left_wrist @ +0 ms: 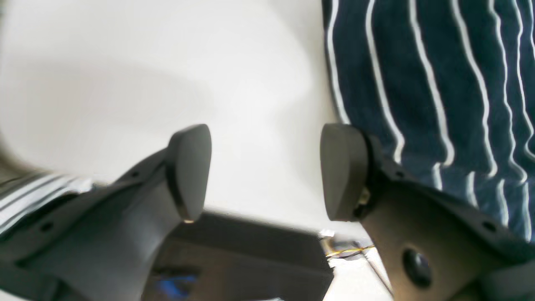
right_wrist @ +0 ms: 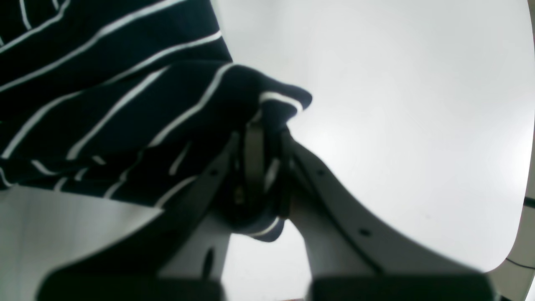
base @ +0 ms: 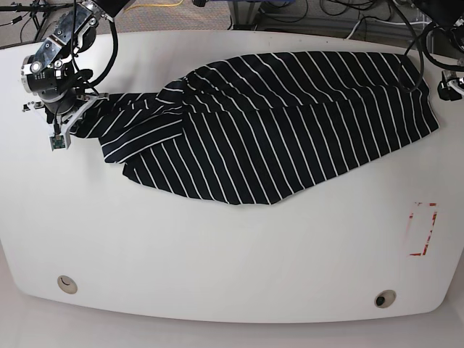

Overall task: Fold the T-shirt properly
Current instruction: 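Release the shirt with the left gripper and regrasp its edge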

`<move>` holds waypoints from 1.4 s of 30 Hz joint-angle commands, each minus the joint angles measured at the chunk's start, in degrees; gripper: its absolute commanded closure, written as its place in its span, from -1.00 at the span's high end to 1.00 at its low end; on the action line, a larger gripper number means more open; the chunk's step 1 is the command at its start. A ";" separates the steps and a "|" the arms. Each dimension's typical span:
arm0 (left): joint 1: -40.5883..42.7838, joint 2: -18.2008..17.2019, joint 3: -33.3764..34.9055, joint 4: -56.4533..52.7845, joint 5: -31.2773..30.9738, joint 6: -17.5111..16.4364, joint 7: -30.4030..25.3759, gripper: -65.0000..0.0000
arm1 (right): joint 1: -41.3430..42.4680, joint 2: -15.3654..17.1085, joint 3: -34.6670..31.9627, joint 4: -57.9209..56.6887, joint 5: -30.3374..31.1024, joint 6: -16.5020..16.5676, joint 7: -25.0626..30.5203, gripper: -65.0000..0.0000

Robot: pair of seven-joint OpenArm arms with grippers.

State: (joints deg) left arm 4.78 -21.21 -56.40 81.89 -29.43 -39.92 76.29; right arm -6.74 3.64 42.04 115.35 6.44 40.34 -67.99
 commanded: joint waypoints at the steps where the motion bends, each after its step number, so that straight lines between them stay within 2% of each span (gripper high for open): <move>1: -1.39 -1.43 0.62 -1.23 -1.29 -0.08 -1.87 0.18 | 0.55 0.71 0.20 1.00 0.46 -0.34 1.04 -1.00; 19: -6.58 -0.72 3.35 -13.97 -1.21 -0.08 -4.78 0.18 | 0.63 0.71 0.20 1.00 0.46 -0.34 1.04 -1.00; 24: -7.37 0.25 3.87 -15.56 -1.21 -0.08 -4.86 0.18 | 0.63 0.71 0.20 1.00 0.46 -0.34 1.04 -1.00; 34: -7.98 3.06 9.68 -15.29 -1.47 -0.08 -4.86 0.17 | 0.72 0.71 0.20 1.00 0.46 -0.34 1.04 -1.00; 37: -8.07 3.94 10.73 -15.29 -1.47 -0.08 -4.86 0.00 | 0.81 0.71 0.20 1.00 0.46 -0.34 1.04 -1.00; 42: -8.16 4.11 12.93 -15.38 -1.47 -0.08 -5.04 -0.61 | 0.81 0.71 0.20 1.00 0.46 -0.34 1.04 -1.00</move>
State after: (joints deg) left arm -3.81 -17.15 -44.36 66.85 -34.15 -40.38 67.59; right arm -6.57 3.66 42.06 115.35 6.46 40.36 -67.99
